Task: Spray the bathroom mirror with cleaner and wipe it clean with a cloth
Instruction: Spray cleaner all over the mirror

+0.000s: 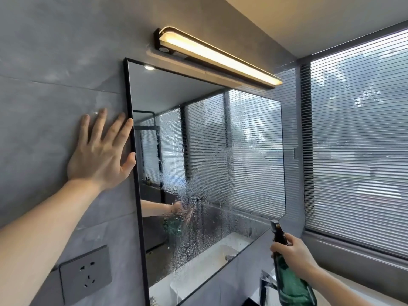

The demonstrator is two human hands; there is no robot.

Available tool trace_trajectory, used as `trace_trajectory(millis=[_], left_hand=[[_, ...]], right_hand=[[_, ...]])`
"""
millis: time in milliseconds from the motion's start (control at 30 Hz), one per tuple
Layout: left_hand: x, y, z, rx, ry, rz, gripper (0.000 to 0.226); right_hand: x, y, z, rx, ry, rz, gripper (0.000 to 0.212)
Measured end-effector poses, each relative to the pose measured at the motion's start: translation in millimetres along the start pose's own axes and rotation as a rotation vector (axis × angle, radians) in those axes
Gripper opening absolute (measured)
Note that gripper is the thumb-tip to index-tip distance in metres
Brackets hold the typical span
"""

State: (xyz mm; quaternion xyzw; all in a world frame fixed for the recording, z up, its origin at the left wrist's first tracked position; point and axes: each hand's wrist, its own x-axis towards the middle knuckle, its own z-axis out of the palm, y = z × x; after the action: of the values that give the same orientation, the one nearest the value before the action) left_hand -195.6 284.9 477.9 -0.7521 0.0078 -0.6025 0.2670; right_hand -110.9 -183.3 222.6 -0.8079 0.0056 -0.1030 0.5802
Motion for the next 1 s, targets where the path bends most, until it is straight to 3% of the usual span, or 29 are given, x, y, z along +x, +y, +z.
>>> trace_trajectory(millis=[167, 333, 433, 567, 733, 1000], left_hand=[[-0.7, -0.7, 0.8, 0.008, -0.015, -0.001, 0.084], [-2.1, -1.1, 0.0, 0.016, -0.044, -0.011, 0.084], [-2.0, -0.9, -2.0, 0.031, -0.064, -0.011, 0.084], [-1.7, 1.0, -3.1, 0.040, -0.075, -0.016, 0.084], [-1.1, 0.6, -1.5, 0.030, -0.080, -0.023, 0.084], [-0.7, 2.0, -7.0, 0.089, -0.172, -0.020, 0.082]], right_hand=[[-16.9, 0.1, -0.5, 0.058, -0.110, -0.050, 0.040], [-56.3, -18.6, 20.4, 0.087, -0.378, -0.072, 0.055], [-79.2, -30.0, 36.5, 0.059, -0.497, -0.091, 0.053], [-106.7, -44.5, 56.5, 0.038, -0.631, -0.099, 0.035], [-121.1, -43.3, 65.7, 0.124, -0.641, -0.081, 0.051], [-146.9, -8.3, 61.1, 0.161, -0.575, -0.083, 0.053]])
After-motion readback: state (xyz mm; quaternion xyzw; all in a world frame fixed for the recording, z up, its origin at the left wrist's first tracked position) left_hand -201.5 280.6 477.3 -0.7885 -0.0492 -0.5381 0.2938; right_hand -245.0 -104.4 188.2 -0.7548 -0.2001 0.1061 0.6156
